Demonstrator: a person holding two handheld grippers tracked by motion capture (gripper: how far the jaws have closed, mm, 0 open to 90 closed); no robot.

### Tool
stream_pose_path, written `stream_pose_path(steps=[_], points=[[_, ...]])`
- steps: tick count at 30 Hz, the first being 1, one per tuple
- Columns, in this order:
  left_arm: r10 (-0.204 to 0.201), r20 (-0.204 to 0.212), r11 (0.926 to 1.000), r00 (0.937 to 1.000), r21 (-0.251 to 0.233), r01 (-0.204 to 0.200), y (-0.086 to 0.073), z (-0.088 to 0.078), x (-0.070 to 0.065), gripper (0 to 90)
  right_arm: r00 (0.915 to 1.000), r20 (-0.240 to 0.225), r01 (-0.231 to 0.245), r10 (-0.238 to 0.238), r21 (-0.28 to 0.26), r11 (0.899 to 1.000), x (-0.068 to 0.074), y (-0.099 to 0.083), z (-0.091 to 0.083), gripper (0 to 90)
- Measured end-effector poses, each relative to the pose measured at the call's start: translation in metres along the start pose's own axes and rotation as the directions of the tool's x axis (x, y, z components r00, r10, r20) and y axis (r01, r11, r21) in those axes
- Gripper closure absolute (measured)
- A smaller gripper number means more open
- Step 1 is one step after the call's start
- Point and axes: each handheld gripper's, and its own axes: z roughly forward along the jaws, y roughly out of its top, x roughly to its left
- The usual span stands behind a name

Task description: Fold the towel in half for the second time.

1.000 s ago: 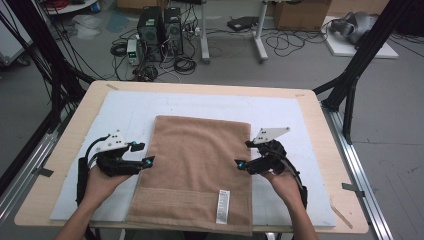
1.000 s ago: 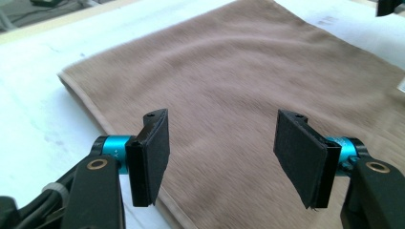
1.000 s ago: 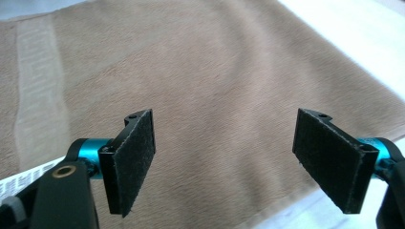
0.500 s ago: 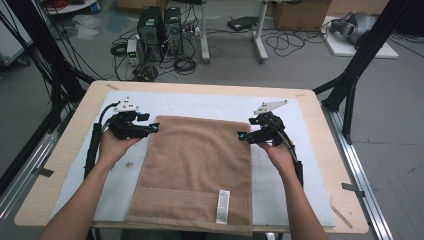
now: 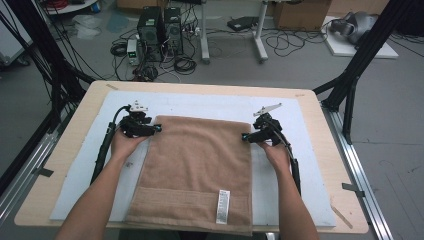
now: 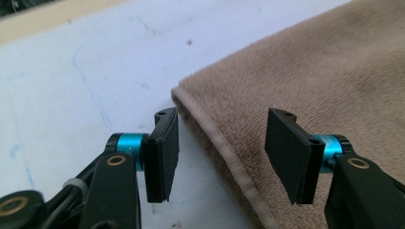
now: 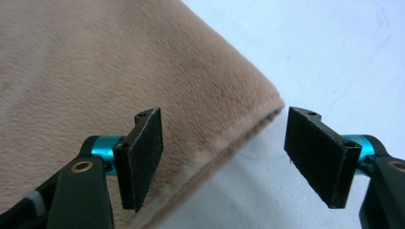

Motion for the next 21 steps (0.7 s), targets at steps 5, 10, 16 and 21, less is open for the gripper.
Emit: stream_pose_path(steps=[5,10,16,21], points=[[-0.026,0.023,0.9984,0.9994,0.051,0.024,-0.006,0.01,-0.001,45.9,0.9981,-0.024,-0.057,0.058,0.033,0.998,-0.007,-0.009,0.011,29.7],[-0.031,0.053,0.9978,0.9981,0.06,0.028,-0.004,0.009,-0.002,57.5,0.9977,-0.045,-0.051,0.051,0.002,0.999,-0.005,-0.009,0.012,46.2],[-0.06,0.102,0.9964,0.993,0.066,0.053,-0.004,0.008,-0.002,80.0,0.9873,-0.156,-0.028,0.029,0.015,1.0,-0.001,-0.005,0.013,78.6],[-0.046,0.083,0.9976,0.9955,0.055,0.042,-0.001,0.002,-0.002,82.3,0.9884,-0.152,-0.002,0.002,0.004,1.0,0.002,0.001,0.008,81.7]])
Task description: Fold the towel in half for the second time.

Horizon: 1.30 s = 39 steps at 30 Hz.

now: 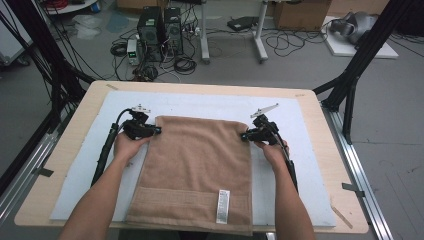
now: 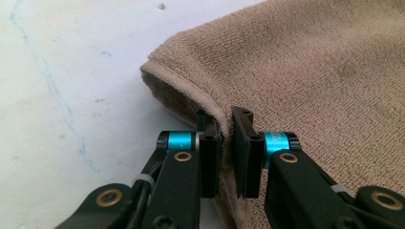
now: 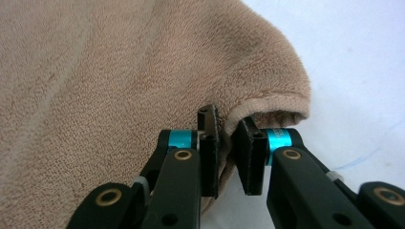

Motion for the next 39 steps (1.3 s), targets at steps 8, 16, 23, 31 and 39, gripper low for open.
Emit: stream_pose_path(steps=[8,16,23,31,39], points=[[0.0,-0.055,0.9872,0.9985,-0.16,-0.008,0.012,-0.027,0.003,83.0,0.9975,0.05,0.054,-0.051,-0.076,0.996,0.004,0.029,-0.023,82.1],[0.013,-0.074,0.9566,0.9971,-0.289,-0.034,0.029,-0.07,0.008,82.9,0.9878,0.06,0.152,-0.144,-0.169,0.974,0.019,0.077,-0.06,81.9],[0.086,-0.021,0.9645,0.9961,-0.249,-0.088,0.012,-0.093,-0.007,83.0,0.987,-0.036,0.15,-0.157,-0.154,0.977,0.036,0.059,-0.076,81.2],[0.184,0.036,0.9596,0.9823,-0.223,-0.172,-0.044,-0.118,-0.04,82.8,0.9741,-0.138,0.164,-0.18,-0.117,0.979,0.068,0.013,-0.084,80.7],[0.195,0.085,0.9683,0.977,-0.175,-0.178,-0.1,-0.115,-0.058,82.7,0.9726,-0.187,0.132,-0.138,-0.046,0.99,0.087,-0.048,-0.062,80.4]])
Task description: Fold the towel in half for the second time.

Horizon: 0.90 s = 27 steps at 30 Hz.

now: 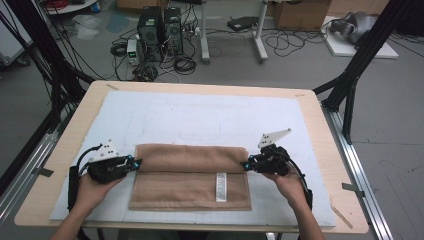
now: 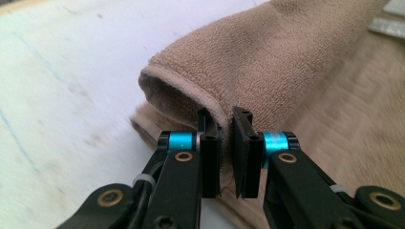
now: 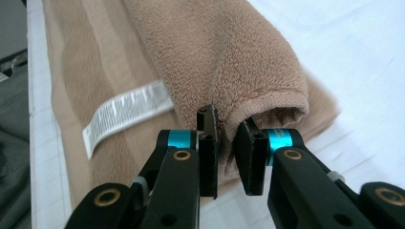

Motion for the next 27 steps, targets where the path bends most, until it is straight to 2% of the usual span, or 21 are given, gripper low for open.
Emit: stream_pose_path(steps=[2,5,7,11,13,15,19,22,25,27], points=[[-0.023,0.013,0.9997,0.9996,0.008,0.023,-0.008,0.0,0.0,82.2,0.9999,-0.004,-0.011,0.011,0.003,1.0,0.002,-0.01,0.005,79.1],[-0.044,-0.003,0.9984,0.999,0.035,0.044,-0.013,-0.002,0.001,78.1,0.9991,0.0,-0.043,0.043,0.005,0.999,0.001,-0.02,0.008,68.6],[-0.051,-0.017,0.9976,0.9986,0.047,0.052,-0.012,-0.007,0.003,71.9,0.9982,0.013,-0.058,0.059,-0.006,0.998,-0.001,-0.022,0.005,63.8],[-0.05,-0.04,0.9979,0.9979,0.039,0.052,-0.006,-0.02,0.008,61.4,0.9971,0.067,-0.033,0.035,-0.024,0.999,0.002,-0.011,-0.011,55.9],[-0.055,-0.045,0.998,0.9975,0.028,0.056,0.001,-0.024,0.01,56.6,0.9946,0.103,-0.012,0.015,-0.031,0.999,0.002,-0.001,-0.019,51.1],[-0.055,-0.042,0.9981,0.9976,0.023,0.056,0.011,-0.025,0.013,52.6,0.993,0.117,-0.008,0.012,-0.037,0.999,0.002,0.006,-0.023,46.3],[-0.053,-0.029,0.9982,0.9982,0.026,0.054,0.024,-0.016,0.02,45.6,0.9939,0.11,0.015,-0.011,-0.038,0.999,0.0,0.019,-0.015,40.9],[-0.057,-0.017,0.9972,0.9982,0.047,0.057,0.03,-0.004,0.025,41.6,0.9965,0.084,0.004,-0.001,-0.027,1.0,-0.006,0.021,-0.001,38.8],[-0.096,0.03,0.994,0.9949,0.056,0.094,0.033,0.009,0.029,39.9,0.9983,0.051,-0.028,0.028,-0.006,1.0,-0.012,0.02,0.012,38.9],[-0.118,0.047,0.9907,0.9919,0.074,0.114,0.033,0.016,0.032,39.7,0.9985,0.027,-0.048,0.047,0.01,0.999,-0.015,0.017,0.018,42.0]])
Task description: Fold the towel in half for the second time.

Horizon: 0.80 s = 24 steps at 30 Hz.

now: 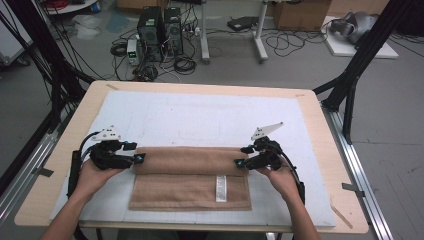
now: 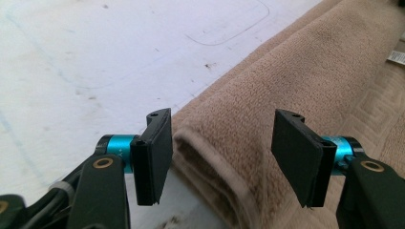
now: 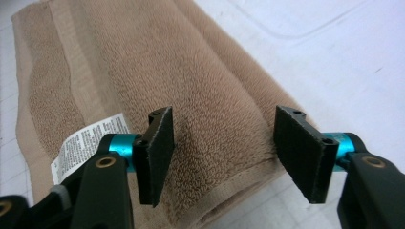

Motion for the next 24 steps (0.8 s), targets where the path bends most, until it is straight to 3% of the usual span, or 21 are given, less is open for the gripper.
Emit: stream_pose_path(steps=[1,2,3,4,5,8,12,14,18,21,24], points=[[-0.01,0.003,0.9999,0.9999,0.012,0.01,0.0,0.003,0.001,41.0,0.9999,-0.007,-0.008,0.008,0.001,1.0,-0.001,-0.002,0.002,46.3],[-0.005,0.021,0.9998,0.9998,0.017,0.005,-0.001,0.003,0.002,50.7,0.9995,-0.029,-0.011,0.011,0.002,1.0,-0.003,-0.003,0.002,55.8],[0.005,0.035,0.9999,0.9994,0.01,-0.005,-0.002,0.003,0.001,66.5,0.9983,-0.057,-0.008,0.008,0.003,1.0,-0.003,-0.004,0.003,65.2],[0.011,0.039,0.9999,0.9992,0.003,-0.012,-0.002,0.001,-0.002,74.7,0.9974,-0.072,0.003,-0.003,0.003,1.0,-0.001,-0.005,0.001,72.5],[0.025,0.038,0.9997,0.999,-0.006,-0.025,-0.002,-0.001,-0.005,80.1,0.9964,-0.081,0.022,-0.022,-0.002,1.0,0.001,-0.005,-0.001,77.2],[0.075,0.036,0.9966,0.9966,-0.038,-0.073,-0.003,-0.014,-0.016,83.2,0.9929,-0.095,0.07,-0.072,-0.025,0.997,0.011,-0.002,-0.009,79.7],[0.104,0.052,0.991,0.9932,-0.09,-0.099,-0.012,-0.041,-0.032,83.5,0.9871,-0.106,0.114,-0.12,-0.061,0.992,0.029,0.001,-0.025,79.5],[0.126,0.072,0.9881,0.9894,-0.098,-0.119,-0.02,-0.057,-0.042,82.2,0.9798,-0.123,0.149,-0.158,-0.081,0.986,0.043,-0.001,-0.035,77.2],[0.132,0.074,0.9862,0.9885,-0.11,-0.123,-0.037,-0.08,-0.056,59.1,0.9623,-0.18,0.189,-0.204,-0.096,0.977,0.067,-0.013,-0.048,62.3],[0.132,0.082,0.9877,0.9878,-0.096,-0.124,-0.039,-0.079,-0.061,52.7,0.9663,-0.167,0.18,-0.196,-0.103,0.978,0.071,-0.018,-0.05,56.4],[0.143,0.085,0.9874,0.986,-0.079,-0.137,-0.04,-0.066,-0.066,52.3,0.9709,-0.146,0.181,-0.19,-0.072,0.981,0.07,-0.022,-0.042,54.6]])
